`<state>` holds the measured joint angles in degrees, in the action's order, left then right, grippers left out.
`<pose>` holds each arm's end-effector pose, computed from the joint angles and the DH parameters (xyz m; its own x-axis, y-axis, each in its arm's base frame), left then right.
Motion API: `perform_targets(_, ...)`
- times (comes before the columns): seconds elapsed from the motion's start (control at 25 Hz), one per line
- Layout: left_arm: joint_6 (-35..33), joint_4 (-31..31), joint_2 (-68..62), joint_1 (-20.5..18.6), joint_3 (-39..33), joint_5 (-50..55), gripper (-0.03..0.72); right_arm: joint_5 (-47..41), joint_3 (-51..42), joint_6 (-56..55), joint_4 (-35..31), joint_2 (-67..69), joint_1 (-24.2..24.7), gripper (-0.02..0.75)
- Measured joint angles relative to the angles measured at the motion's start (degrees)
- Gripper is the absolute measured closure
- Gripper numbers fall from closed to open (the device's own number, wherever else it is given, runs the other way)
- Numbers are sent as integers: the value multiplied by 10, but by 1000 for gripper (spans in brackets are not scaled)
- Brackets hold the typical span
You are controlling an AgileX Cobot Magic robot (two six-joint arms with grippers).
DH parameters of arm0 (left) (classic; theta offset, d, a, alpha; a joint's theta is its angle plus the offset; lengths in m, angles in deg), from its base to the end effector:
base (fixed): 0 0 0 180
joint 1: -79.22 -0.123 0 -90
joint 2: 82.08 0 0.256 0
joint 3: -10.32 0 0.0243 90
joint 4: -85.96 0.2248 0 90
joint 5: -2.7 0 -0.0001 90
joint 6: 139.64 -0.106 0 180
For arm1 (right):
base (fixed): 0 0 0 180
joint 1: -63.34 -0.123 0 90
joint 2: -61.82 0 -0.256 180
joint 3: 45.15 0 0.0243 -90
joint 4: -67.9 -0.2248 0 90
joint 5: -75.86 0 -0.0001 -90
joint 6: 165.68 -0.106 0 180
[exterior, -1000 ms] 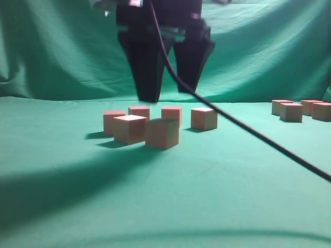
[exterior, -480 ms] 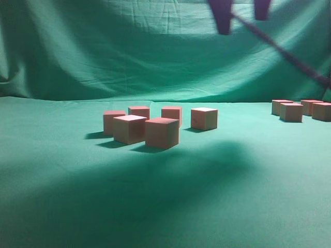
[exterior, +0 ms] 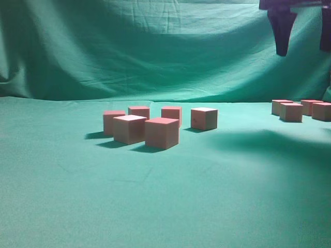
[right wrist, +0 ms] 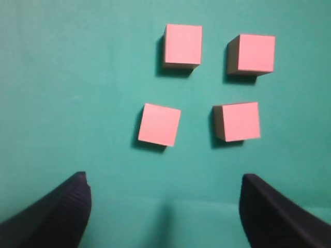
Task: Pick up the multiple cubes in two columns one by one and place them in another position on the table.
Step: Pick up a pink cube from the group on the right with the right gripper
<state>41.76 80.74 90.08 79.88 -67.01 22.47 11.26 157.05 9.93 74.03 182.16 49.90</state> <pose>0.0707 -0.0041 0.1738 -0.2595 -0.1069 -0.9598 0.0128 0.9934 -0.1141 0.3785 0.0799 0.2355 -0.9340 -0.1919 -0.3015 -0.1748 0.9811 -0.0829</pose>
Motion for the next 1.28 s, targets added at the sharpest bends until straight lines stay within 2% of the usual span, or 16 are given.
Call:
perform_targets(0.64,0,0,0,0,0,0,688,115,0,-43,-12,136,8,144)
perform_targets(0.72,0,0,0,0,0,0,688,123,0,-43,-12,140,8,209)
perform_targets(0.76,0,0,0,0,0,0,688,125,0,-44,-12,143,8,201)
perform_targets(0.8,0,0,0,0,0,0,688,127,0,-44,-12,144,8,281)
perform_targets(0.92,0,0,0,0,0,0,688,128,0,-46,-12,144,8,449)
perform_targets(0.96,0,0,0,0,0,0,688,128,0,-46,-12,144,8,484)
perform_targets(1.28,0,0,0,0,0,0,688,65,32,-46,-12,90,5,475)
